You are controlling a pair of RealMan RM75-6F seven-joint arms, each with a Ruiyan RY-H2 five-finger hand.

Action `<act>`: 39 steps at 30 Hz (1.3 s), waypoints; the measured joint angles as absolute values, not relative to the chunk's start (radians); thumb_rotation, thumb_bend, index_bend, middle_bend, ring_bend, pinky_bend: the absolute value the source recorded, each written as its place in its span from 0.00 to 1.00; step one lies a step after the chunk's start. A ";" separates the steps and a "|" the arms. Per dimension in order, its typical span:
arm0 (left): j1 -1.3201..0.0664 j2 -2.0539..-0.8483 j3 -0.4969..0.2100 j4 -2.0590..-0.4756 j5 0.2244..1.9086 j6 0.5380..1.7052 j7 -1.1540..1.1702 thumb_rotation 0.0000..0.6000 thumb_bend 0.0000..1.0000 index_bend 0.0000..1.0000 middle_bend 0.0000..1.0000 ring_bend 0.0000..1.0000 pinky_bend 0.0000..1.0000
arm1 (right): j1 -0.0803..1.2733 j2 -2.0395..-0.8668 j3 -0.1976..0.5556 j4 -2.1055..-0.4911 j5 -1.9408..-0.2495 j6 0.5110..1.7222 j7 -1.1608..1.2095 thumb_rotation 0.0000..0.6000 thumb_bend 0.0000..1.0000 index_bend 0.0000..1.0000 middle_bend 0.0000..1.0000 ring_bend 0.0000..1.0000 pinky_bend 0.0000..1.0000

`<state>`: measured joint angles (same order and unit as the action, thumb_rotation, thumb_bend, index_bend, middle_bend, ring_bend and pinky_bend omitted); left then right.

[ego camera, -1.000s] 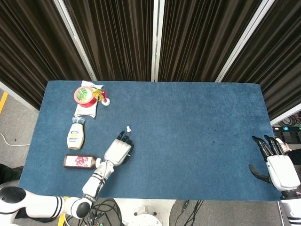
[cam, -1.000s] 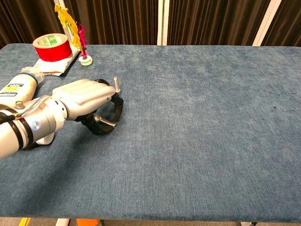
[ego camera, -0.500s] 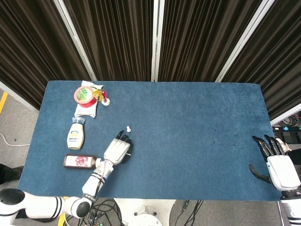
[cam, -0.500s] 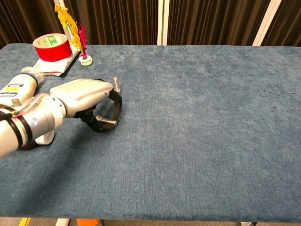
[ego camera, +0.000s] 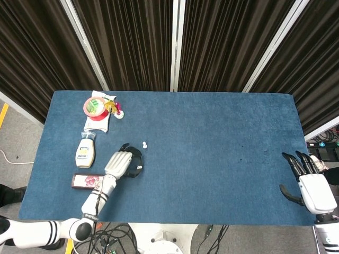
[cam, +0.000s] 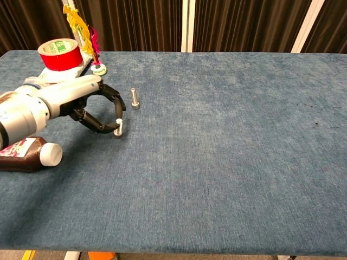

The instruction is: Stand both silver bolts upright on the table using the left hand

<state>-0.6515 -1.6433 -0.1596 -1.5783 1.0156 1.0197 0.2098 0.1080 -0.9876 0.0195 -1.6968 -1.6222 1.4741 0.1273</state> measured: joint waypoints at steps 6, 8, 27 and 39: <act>-0.642 -1.645 -0.161 -1.545 1.021 1.003 0.184 1.00 0.36 0.54 0.28 0.15 0.03 | 0.109 -0.986 0.020 -1.704 -1.622 1.473 0.120 1.00 0.22 0.04 0.14 0.00 0.00; -0.641 -1.646 -0.162 -1.543 1.025 1.005 0.184 1.00 0.36 0.53 0.28 0.15 0.03 | 0.109 -0.985 0.021 -1.706 -1.621 1.474 0.118 1.00 0.21 0.04 0.14 0.00 0.00; -0.632 -1.628 -0.150 -1.571 1.059 1.019 0.211 1.00 0.37 0.43 0.28 0.15 0.03 | 0.108 -0.985 0.020 -1.707 -1.621 1.477 0.116 1.00 0.22 0.04 0.14 0.00 0.00; -0.534 -1.491 -0.136 -1.650 1.171 1.221 0.205 1.00 0.31 0.37 0.28 0.14 0.03 | 0.111 -0.981 0.022 -1.683 -1.605 1.466 0.164 1.00 0.22 0.04 0.14 0.00 0.00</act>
